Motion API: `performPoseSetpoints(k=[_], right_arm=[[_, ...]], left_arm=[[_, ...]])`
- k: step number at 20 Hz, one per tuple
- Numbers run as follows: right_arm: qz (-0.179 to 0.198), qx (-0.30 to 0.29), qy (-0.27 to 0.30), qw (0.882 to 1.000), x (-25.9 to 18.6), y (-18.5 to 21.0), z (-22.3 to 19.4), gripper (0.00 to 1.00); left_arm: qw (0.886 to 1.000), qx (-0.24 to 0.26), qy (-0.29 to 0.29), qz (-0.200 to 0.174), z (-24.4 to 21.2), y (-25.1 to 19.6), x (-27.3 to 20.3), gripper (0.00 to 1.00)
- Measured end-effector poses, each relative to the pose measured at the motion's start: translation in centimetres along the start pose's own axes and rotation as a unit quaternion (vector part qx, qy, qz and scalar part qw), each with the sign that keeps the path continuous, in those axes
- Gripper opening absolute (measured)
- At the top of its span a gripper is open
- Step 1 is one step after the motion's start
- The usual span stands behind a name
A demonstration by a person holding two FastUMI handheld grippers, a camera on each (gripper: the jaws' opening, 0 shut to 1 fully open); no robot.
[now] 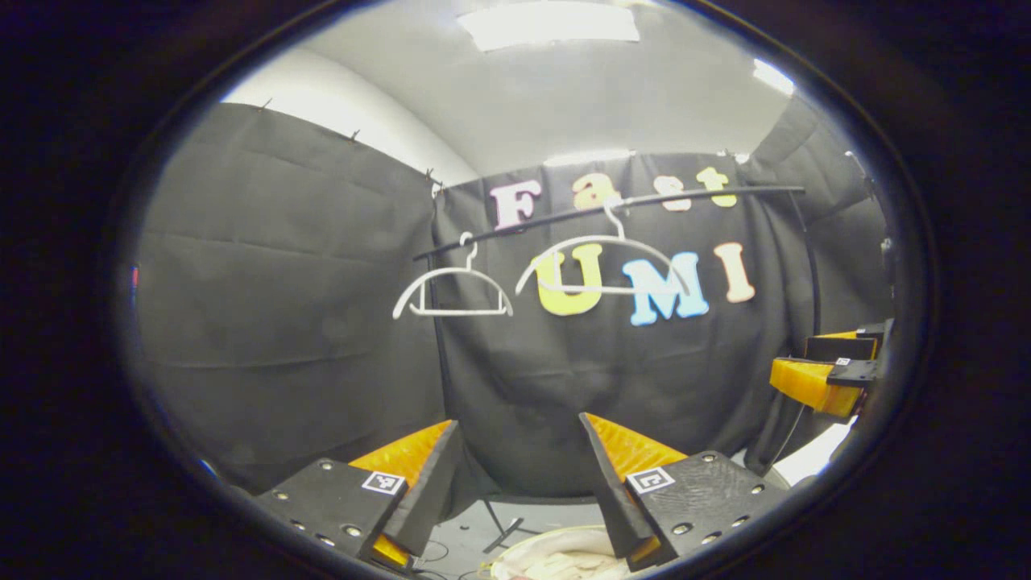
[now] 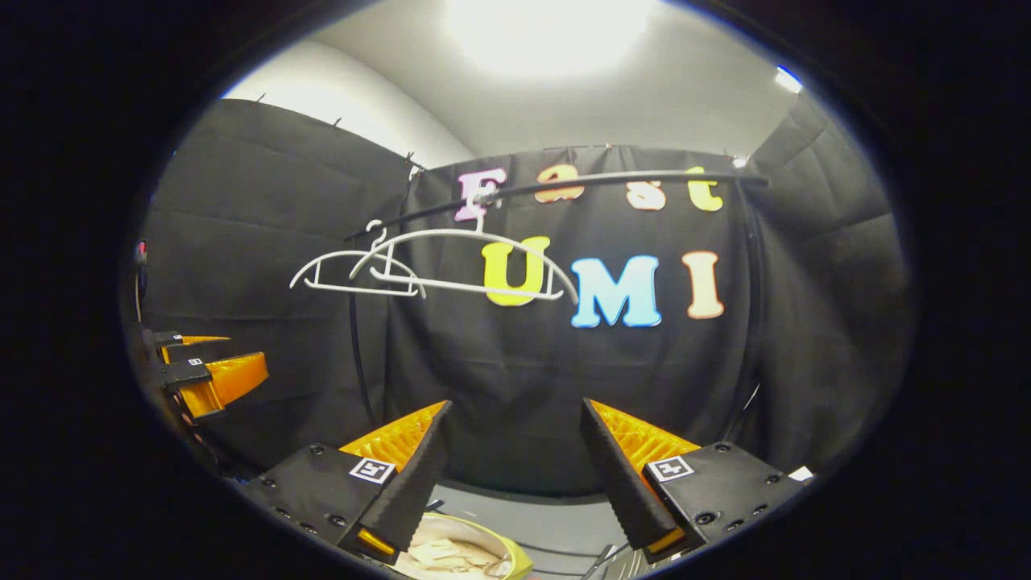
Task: Grasp the clothes on the hanger with both hands and then place them into the laundry hamper below.
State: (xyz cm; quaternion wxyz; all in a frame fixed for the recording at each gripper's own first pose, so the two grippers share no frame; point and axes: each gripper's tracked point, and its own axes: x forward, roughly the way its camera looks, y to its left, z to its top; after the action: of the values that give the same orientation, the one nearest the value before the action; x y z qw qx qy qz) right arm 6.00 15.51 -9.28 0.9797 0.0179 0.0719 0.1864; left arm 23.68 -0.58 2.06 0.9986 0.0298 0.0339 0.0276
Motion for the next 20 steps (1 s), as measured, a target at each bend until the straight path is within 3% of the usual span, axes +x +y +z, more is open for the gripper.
performPoseSetpoints(k=[4, 5, 6, 13, 20], right_arm=[[-0.041, -0.003, -0.049, 0.998, -2.5, -2.8, 3.3, 0.94], [-0.056, -0.002, -0.051, 0.997, -3.0, -3.5, 3.2, 0.98], [-0.069, 0.003, -0.048, 0.997, -3.5, -4.2, 2.9, 0.94], [-0.139, 0.018, -0.028, 0.99, -6.2, -9.3, 2.0, 0.94], [-0.158, 0.022, -0.018, 0.987, -6.3, -10.6, 1.1, 0.92]], left_arm=[[0.999, -0.024, -0.025, -0.025, 3.6, -0.1, -1.5, 0.84], [0.999, -0.029, -0.026, -0.034, 3.9, -0.4, -2.0, 0.85], [0.998, -0.031, -0.028, -0.042, 4.4, -0.8, -2.3, 0.85], [0.993, -0.023, -0.057, -0.099, 6.9, -4.6, -2.4, 0.84], [0.991, -0.032, -0.057, -0.113, 7.1, -5.5, -4.1, 0.84]])
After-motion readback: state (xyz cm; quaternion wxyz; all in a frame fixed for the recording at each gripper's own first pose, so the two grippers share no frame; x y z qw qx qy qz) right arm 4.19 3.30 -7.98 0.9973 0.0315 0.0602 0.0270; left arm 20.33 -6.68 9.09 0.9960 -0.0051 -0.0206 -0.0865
